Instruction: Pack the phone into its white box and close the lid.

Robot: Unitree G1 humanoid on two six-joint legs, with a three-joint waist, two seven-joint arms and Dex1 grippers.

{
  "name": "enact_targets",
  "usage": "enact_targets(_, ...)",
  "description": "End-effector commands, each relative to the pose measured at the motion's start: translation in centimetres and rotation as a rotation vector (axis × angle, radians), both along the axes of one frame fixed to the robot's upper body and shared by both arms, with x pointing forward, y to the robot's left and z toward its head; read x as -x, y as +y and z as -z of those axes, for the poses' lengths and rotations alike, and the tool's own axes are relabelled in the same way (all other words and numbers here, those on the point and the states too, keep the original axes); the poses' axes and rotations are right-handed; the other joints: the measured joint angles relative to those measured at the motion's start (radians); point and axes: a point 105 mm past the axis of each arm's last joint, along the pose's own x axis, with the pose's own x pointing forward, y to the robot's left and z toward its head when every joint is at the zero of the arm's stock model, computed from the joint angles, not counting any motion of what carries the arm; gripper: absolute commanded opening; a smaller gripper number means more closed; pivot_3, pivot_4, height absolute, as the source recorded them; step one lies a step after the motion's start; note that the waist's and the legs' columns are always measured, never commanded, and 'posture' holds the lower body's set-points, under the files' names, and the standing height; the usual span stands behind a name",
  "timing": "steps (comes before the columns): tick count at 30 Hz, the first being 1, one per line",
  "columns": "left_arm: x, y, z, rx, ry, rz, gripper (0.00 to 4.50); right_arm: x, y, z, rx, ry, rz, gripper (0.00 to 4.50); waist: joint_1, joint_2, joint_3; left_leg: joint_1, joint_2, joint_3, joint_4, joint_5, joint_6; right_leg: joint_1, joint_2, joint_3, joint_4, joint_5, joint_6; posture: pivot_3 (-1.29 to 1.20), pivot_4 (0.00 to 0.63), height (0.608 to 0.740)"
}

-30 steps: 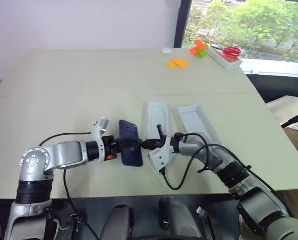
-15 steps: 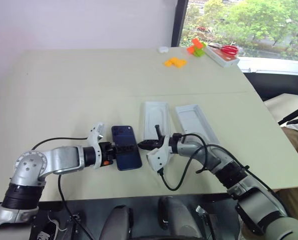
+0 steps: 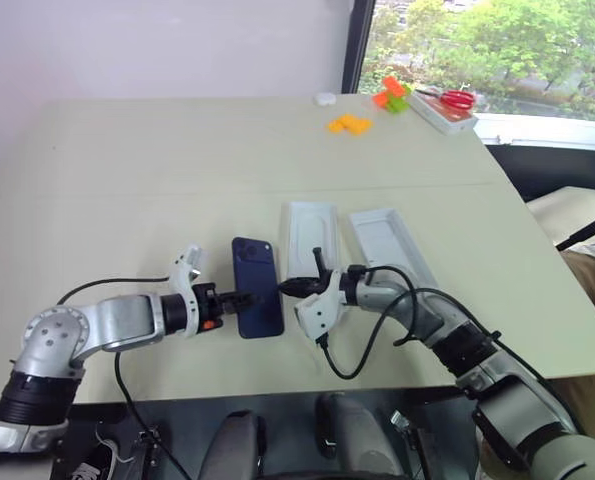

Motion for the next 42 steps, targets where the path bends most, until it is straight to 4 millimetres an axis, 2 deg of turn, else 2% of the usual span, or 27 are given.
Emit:
enact_targets(1, 0.3, 1.3, -0.6, -0.001, -0.029, -0.009, 0.01, 1.2, 0.0, -0.8, -0.080, 0.066, -0.025, 0.00, 0.000, 0.000, 0.000, 0.000, 0.000, 0.000, 0.000, 0.000, 0.000, 0.000, 0.000, 0.000, 0.000, 0.000, 0.000, 0.00, 0.150, 0.740)
enact_targets(5, 0.5, 3.2, -1.4, -0.007, -0.054, -0.012, 0.01, 3.3, -0.2, -1.9, -0.216, 0.274, -0.040, 0.00, 0.001, 0.001, 0.002, -0.001, 0.000, -0.001, -0.002, -0.001, 0.002, -0.001, 0.000, -0.001, -0.001, -0.001, -0.002, 0.00, 0.150, 0.740)
enact_targets(7, -0.3, 4.1, -2.9, 0.051, -0.097, -0.045, 0.01, 3.7, -0.7, -2.9, -0.258, 0.394, -0.017, 0.00, 0.000, 0.003, 0.005, -0.003, 0.000, 0.000, -0.002, -0.001, 0.002, -0.003, -0.001, -0.001, 0.000, -0.002, -0.002, 0.00, 0.150, 0.740)
enact_targets(8, -0.8, 4.4, -3.7, 0.087, -0.123, -0.063, 0.00, 3.6, -1.0, -3.5, -0.269, 0.439, -0.004, 0.26, 0.001, 0.004, 0.007, -0.003, 0.000, 0.000, -0.001, -0.001, 0.002, -0.003, -0.001, -0.001, 0.000, -0.002, -0.002, 0.00, 0.150, 0.740)
enact_targets(10, -1.1, 4.6, -4.4, 0.123, -0.151, -0.067, 0.00, 3.4, -1.4, -4.3, -0.272, 0.482, 0.018, 0.87, 0.004, 0.003, 0.008, -0.004, 0.000, 0.000, -0.001, -0.001, 0.002, -0.003, -0.002, -0.002, 0.000, -0.003, 0.001, 0.00, 0.150, 0.740)
enact_targets(11, -1.1, 4.5, -4.6, 0.134, -0.159, -0.064, 0.00, 3.0, -1.6, -4.7, -0.266, 0.480, 0.040, 1.31, 0.006, 0.003, 0.008, -0.004, 0.000, -0.001, -0.001, -0.001, 0.002, -0.003, -0.002, -0.003, 0.000, -0.003, 0.001, 0.00, 0.150, 0.740)
enact_targets(14, -1.3, 4.4, -4.7, 0.141, -0.164, -0.061, 0.00, 1.3, -2.5, -5.6, -0.247, 0.515, 0.150, 2.83, 0.008, 0.003, 0.008, -0.007, 0.000, -0.001, -0.001, -0.001, 0.002, -0.006, -0.002, -0.004, -0.001, -0.003, 0.001, 0.00, 0.150, 0.740)
enact_targets(17, -1.6, 4.2, -4.8, 0.143, -0.172, -0.062, 0.00, -0.2, -3.6, -5.8, -0.197, 0.570, 0.291, 4.35, 0.012, 0.003, 0.008, -0.018, 0.000, -0.001, 0.000, -0.001, 0.001, -0.017, -0.002, -0.004, 0.001, 0.000, -0.003, 0.00, 0.150, 0.740)
enact_targets(18, -1.7, 4.1, -5.0, 0.158, -0.178, -0.059, 0.00, -0.2, -4.0, -5.5, -0.166, 0.637, 0.329, 4.44, 0.015, 0.003, 0.008, -0.018, 0.000, -0.001, 0.000, -0.001, 0.001, -0.017, -0.003, -0.003, 0.001, 0.000, -0.002, 0.00, 0.150, 0.740)
enact_targets(23, -2.0, 3.3, -5.5, 0.166, -0.200, -0.038, 0.00, -0.7, -5.1, -5.0, -0.048, 0.700, 0.407, 4.44, 0.029, 0.004, 0.009, -0.020, 0.000, -0.002, -0.001, -0.001, 0.001, -0.019, -0.003, -0.004, 0.000, 0.000, -0.002, 0.00, 0.150, 0.740)
enact_targets(29, -2.1, 3.4, -5.4, 0.162, -0.203, -0.059, 0.00, -0.3, -4.3, -5.0, -0.061, 0.819, 0.436, 4.44, 0.029, 0.004, 0.009, -0.022, -0.001, -0.002, -0.001, -0.001, 0.002, -0.019, -0.004, -0.005, -0.002, 0.000, -0.003, 0.00, 0.150, 0.740)
enact_targets(33, -1.8, 3.2, -4.8, 0.118, -0.195, -0.053, 0.00, -0.8, -4.9, -3.4, 0.004, 0.832, 0.525, 4.44, 0.027, 0.004, 0.009, -0.023, -0.001, -0.002, -0.001, -0.001, 0.001, -0.020, -0.005, -0.005, -0.002, 0.000, -0.003, 0.00, 0.150, 0.740)
enact_targets(36, -1.8, 3.0, -4.8, 0.119, -0.200, -0.057, 0.00, -0.7, -4.6, -3.1, 0.005, 0.869, 0.532, 4.44, 0.028, 0.004, 0.009, -0.023, -0.001, -0.002, -0.001, -0.001, 0.001, -0.020, -0.004, -0.005, -0.002, 0.000, -0.003, 0.00, 0.150, 0.740)
enact_targets(39, -1.9, 3.0, -4.9, 0.120, -0.205, -0.061, 0.00, -0.6, -4.3, -3.2, 0.001, 0.888, 0.530, 3.21, 0.028, 0.003, 0.008, -0.023, -0.001, -0.003, 0.000, -0.001, 0.001, -0.020, -0.004, -0.006, -0.002, 0.000, -0.003, 0.00, 0.150, 0.740)
enact_targets(42, -1.9, 3.0, -5.2, 0.126, -0.212, -0.062, 0.00, -0.3, -4.0, -3.1, 0.009, 0.880, 0.508, 1.68, 0.028, 0.003, 0.008, -0.023, -0.001, -0.003, 0.000, -0.001, 0.001, -0.019, -0.004, -0.006, -0.002, 0.000, -0.003, 0.00, 0.150, 0.740)
